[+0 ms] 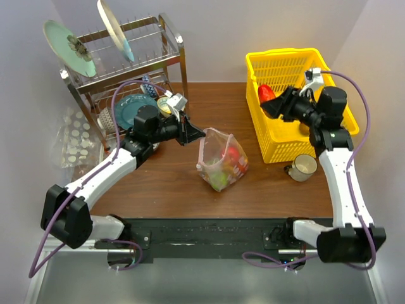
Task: Place the food in the zip-top bag and seal the zipper
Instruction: Place the fake fruit in the zipper food storage bag.
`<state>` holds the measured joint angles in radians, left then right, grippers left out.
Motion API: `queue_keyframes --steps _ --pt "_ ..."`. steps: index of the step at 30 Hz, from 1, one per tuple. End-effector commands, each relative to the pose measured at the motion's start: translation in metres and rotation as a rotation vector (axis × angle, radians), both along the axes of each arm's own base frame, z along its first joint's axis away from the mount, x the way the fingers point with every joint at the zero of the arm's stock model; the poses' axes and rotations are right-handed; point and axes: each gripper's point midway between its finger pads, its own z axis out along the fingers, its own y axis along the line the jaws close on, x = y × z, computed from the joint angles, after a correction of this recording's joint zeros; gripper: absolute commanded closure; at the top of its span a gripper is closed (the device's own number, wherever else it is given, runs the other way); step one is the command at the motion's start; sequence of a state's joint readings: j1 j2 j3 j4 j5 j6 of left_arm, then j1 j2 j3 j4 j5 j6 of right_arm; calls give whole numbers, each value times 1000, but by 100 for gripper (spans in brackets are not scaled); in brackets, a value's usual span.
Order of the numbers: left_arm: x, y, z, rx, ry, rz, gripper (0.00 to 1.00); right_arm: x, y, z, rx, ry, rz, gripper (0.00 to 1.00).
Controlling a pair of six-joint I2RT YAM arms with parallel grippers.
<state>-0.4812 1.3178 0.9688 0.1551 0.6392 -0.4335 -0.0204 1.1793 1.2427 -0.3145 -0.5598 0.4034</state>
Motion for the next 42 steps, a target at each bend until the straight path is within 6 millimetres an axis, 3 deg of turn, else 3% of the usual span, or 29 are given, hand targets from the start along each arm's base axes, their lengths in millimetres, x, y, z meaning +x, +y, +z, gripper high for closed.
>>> queue_keyframes --steps 1,3,11,16,20,26,30,35,42 --pt "-2 0 37 -37 -102 -3 100 -51 40 4 -6 -4 212 74" --pt "-3 1 39 -40 -108 -5 100 -76 64 17 20 -50 319 74" --pt "-8 -2 44 -48 -111 -18 100 -128 118 50 136 -126 544 74" --pt "-12 -4 44 -48 -109 -30 100 -139 143 55 178 -170 628 74" --pt "-13 -7 44 -36 -113 -33 100 -142 170 46 160 -164 694 75" --pt "-16 -6 49 -31 -130 -30 100 -144 194 35 115 -177 753 75" --pt "-17 -6 51 -32 -135 -32 100 -136 193 22 28 -169 729 75" --pt "-16 -4 56 -15 -159 -30 100 -123 175 -1 -116 -167 633 71" --pt "-8 1 76 60 -161 -2 100 -111 157 -23 -241 -123 548 70"
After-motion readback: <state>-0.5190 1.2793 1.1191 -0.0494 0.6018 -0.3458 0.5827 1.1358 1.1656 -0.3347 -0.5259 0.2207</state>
